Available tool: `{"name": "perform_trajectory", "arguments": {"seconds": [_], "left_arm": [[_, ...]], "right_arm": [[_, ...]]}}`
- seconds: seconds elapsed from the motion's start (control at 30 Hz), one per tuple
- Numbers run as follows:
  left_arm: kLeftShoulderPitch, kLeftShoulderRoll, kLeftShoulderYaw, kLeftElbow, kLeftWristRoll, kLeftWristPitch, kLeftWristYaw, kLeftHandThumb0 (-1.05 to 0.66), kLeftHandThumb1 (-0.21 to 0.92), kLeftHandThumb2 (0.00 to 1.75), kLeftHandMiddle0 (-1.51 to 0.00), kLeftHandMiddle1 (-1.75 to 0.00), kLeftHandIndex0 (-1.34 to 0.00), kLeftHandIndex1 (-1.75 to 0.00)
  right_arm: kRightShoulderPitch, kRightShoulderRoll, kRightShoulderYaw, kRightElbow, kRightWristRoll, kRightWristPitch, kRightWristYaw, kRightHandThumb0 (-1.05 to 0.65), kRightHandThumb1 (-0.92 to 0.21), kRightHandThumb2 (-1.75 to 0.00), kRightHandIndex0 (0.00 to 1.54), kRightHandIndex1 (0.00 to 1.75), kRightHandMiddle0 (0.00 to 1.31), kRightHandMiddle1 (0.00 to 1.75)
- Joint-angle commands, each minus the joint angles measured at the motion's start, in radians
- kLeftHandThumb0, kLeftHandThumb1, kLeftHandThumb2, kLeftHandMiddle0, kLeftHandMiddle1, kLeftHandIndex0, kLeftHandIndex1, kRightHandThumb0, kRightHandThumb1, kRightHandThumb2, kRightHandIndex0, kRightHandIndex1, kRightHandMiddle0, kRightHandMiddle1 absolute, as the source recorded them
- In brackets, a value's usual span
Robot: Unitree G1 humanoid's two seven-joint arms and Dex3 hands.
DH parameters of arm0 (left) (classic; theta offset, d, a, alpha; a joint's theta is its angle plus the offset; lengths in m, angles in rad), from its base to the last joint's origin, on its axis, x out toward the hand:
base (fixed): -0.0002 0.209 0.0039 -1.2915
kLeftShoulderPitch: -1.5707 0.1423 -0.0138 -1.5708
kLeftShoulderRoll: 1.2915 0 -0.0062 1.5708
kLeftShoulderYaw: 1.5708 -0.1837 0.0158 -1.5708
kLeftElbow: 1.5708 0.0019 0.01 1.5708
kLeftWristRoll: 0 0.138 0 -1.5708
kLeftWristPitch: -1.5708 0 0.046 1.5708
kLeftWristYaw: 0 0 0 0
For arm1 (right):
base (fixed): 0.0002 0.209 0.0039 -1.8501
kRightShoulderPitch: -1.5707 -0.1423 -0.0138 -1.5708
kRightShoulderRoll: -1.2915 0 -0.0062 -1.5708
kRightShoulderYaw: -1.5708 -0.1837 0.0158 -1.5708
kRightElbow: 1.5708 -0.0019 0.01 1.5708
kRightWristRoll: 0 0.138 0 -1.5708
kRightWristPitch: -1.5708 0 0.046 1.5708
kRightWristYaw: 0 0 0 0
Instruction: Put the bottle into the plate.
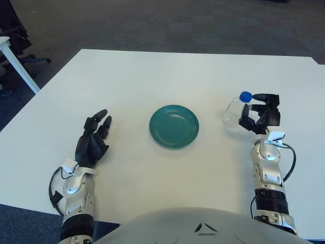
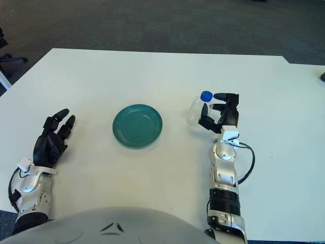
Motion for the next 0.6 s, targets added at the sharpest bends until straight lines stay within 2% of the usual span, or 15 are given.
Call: {"name": "perform_trajectory", "arguments": {"seconds": [0.0, 0.03, 0.07, 0.1, 0.2, 0.23, 0.3, 0.47, 0.57], "left_arm": [[0.029, -0.024, -0.015, 0.029, 0.006, 0.022, 0.011, -0.90, 0.92, 0.97, -0.29, 0.00, 0.00, -0.74], [0.029, -0.025, -0.016, 0.028, 0.007, 0.022, 0.012, -0.90, 0.92, 0.97, -0.29, 0.00, 0.00, -0.74], [0.030, -0.025, -0.017, 0.027, 0.007, 0.022, 0.013, -0.90, 0.92, 0.97, -0.29, 0.00, 0.00, -0.74], [0.030, -0.025, -0.018, 0.026, 0.007, 0.023, 0.014, -0.90, 0.92, 0.97, -0.29, 0.00, 0.00, -0.74], [0.031, -0.025, -0.020, 0.023, 0.008, 0.023, 0.017, -0.90, 0.92, 0.97, -0.29, 0.00, 0.00, -0.74], [0.031, -0.025, -0.021, 0.023, 0.008, 0.023, 0.017, -0.90, 0.92, 0.97, -0.29, 0.00, 0.00, -0.74], [0.032, -0.026, -0.022, 0.021, 0.009, 0.024, 0.019, -0.90, 0.92, 0.97, -0.29, 0.00, 0.00, -0.74], [0.032, -0.027, -0.026, 0.019, 0.011, 0.023, 0.023, -0.90, 0.92, 0.97, -0.29, 0.00, 0.00, -0.74], [0.033, -0.028, -0.029, 0.018, 0.012, 0.023, 0.026, -0.90, 0.92, 0.97, -0.29, 0.00, 0.00, -0.74]], "right_arm": [[0.005, -0.011, 0.016, -0.010, 0.000, 0.019, 0.023, -0.15, -0.60, -0.80, 0.63, 1.44, 0.47, 1.59], [0.005, -0.013, 0.020, -0.010, 0.001, 0.021, 0.029, -0.12, -0.65, -0.73, 0.60, 1.41, 0.45, 1.58], [0.006, -0.021, 0.025, -0.010, -0.003, 0.024, 0.040, -0.08, -0.74, -0.56, 0.57, 1.36, 0.43, 1.56], [0.007, -0.026, 0.029, -0.011, -0.006, 0.027, 0.047, -0.18, -0.81, -0.48, 0.50, 1.17, 0.41, 1.56], [0.004, -0.047, 0.046, -0.003, -0.029, 0.035, 0.064, -0.30, -0.88, -0.42, 0.42, 0.87, 0.35, 1.59], [0.003, -0.054, 0.052, 0.001, -0.038, 0.037, 0.070, -0.39, -0.89, -0.40, 0.41, 0.80, 0.30, 1.51], [0.002, -0.080, 0.065, 0.010, -0.061, 0.040, 0.086, -0.60, -0.91, -0.35, 0.40, 0.54, 0.17, 1.23], [-0.003, -0.119, 0.088, 0.018, -0.097, 0.073, 0.113, -0.82, -0.92, -0.35, 0.41, 0.20, 0.03, 0.99], [-0.022, -0.139, 0.111, 0.041, -0.127, 0.101, 0.123, -0.88, -0.92, -0.37, 0.39, 0.13, 0.01, 0.91]]}}
